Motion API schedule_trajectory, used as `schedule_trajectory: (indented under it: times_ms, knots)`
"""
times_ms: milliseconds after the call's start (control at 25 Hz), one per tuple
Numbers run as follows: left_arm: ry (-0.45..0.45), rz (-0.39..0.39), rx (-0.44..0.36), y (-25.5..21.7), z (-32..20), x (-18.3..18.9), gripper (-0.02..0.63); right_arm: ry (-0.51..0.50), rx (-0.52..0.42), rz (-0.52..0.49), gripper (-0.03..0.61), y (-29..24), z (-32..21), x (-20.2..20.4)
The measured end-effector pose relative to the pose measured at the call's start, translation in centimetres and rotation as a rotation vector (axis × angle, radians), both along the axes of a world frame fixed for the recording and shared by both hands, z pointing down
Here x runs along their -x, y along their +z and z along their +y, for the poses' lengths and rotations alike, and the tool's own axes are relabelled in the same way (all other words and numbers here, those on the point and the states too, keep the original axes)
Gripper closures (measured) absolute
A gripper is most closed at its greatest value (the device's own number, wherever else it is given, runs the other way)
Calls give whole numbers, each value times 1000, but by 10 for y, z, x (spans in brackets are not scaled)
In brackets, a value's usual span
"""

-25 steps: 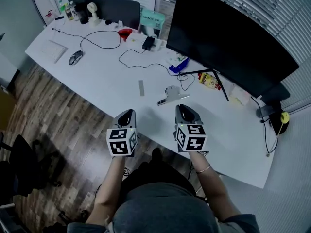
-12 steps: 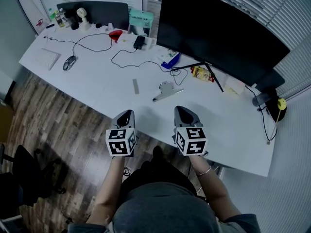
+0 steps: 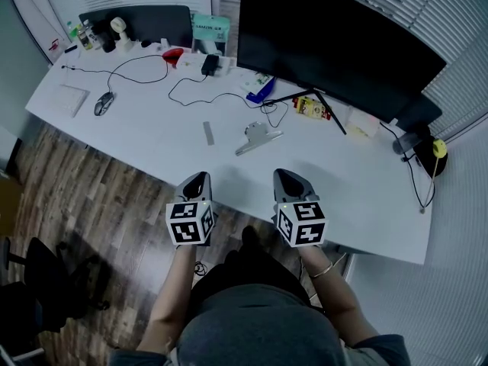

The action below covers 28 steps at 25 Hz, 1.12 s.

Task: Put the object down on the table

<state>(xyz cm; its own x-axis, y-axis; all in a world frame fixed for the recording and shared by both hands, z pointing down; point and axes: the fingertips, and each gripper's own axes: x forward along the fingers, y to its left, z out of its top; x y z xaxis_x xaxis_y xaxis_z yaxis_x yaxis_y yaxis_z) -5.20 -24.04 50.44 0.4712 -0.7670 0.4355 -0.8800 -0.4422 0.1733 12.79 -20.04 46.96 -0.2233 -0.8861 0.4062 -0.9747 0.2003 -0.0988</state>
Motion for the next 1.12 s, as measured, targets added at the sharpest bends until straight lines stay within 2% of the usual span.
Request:
schedule_trajectory:
  times_ms: [1120]
  knots:
    - [15,7,9,3,-6,-10,584,12,16,7,577,1,1,-8]
